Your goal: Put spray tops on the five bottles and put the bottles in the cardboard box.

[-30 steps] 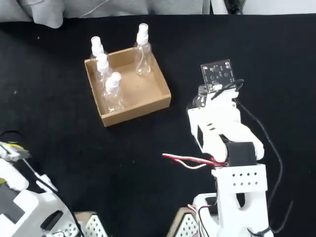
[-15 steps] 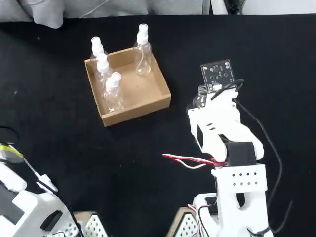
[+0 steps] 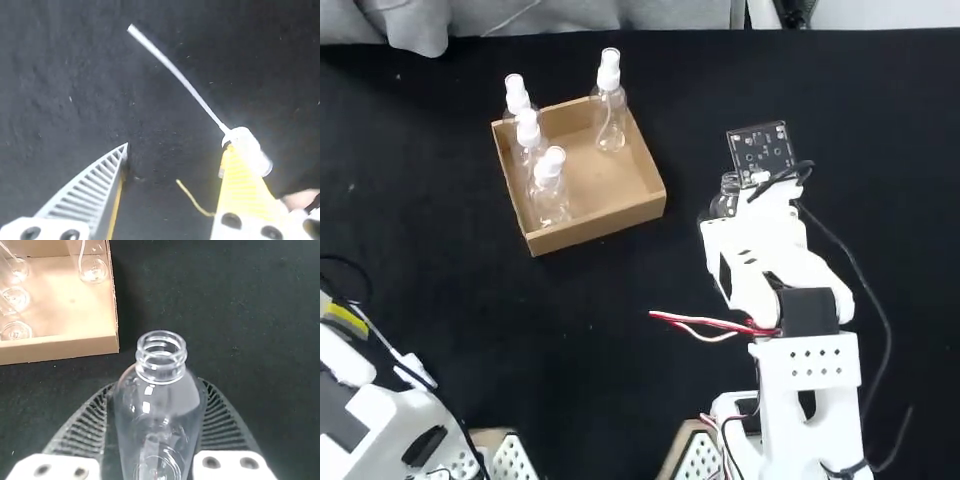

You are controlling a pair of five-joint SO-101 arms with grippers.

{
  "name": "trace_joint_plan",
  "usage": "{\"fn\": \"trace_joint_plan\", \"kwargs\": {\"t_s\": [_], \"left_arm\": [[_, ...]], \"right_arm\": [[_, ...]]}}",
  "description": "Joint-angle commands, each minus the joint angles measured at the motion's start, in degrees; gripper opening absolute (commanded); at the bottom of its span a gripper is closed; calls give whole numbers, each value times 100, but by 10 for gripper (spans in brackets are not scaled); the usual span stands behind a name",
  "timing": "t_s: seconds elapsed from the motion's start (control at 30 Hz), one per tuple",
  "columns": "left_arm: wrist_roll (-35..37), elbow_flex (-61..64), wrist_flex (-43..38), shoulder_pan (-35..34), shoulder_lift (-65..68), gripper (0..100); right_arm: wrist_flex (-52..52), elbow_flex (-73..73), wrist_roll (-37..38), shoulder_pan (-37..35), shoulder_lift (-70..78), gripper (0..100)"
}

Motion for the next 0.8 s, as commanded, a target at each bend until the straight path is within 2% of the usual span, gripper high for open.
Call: {"fn": "trace_joint_plan", "kwargs": {"t_s": [0.0, 0.33, 0.67, 0.77], "left_arm": [[-1064, -277, 53, 268, -88, 277], [-2382, -259, 35, 567, -88, 282], [-4281, -259, 26, 585, -79, 284], [-4633, -259, 18, 681, -35, 321]], "right_arm": [[-167, -31, 9, 105, -127, 98], [-193, 57, 18, 105, -136, 99], [-193, 66, 18, 105, -127, 99], [-193, 66, 18, 105, -127, 99]]}}
